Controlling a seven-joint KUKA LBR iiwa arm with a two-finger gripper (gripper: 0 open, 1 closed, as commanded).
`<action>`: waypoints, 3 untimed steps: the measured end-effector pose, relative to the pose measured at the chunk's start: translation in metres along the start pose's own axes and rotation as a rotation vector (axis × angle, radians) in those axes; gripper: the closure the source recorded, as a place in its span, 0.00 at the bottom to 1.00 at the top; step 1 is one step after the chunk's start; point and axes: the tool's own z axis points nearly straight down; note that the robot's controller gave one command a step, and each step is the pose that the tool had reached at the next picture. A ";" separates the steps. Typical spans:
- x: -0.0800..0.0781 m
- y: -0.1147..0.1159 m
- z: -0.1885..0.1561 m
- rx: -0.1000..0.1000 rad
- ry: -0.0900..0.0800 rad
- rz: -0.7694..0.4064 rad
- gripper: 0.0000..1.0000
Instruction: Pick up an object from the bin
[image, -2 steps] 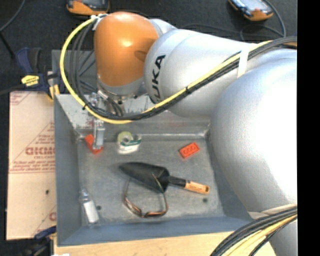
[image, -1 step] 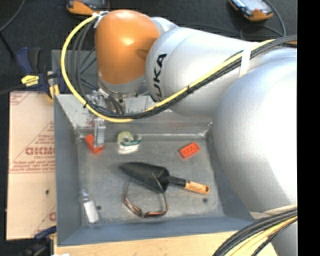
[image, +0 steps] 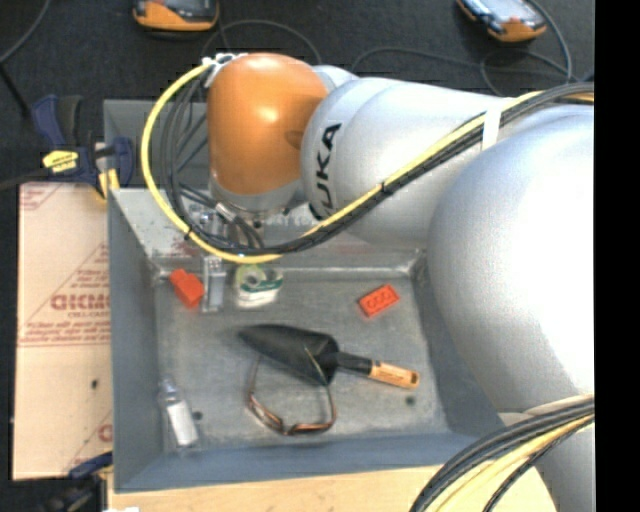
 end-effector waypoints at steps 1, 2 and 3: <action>0.027 -0.031 0.061 0.002 0.002 -0.083 0.00; 0.035 -0.049 0.080 0.001 0.011 -0.084 0.00; 0.045 -0.067 0.082 0.001 -0.007 -0.135 0.00</action>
Offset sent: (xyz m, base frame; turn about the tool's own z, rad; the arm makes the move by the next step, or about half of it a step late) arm -0.0305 -0.0689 -0.0428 -0.0399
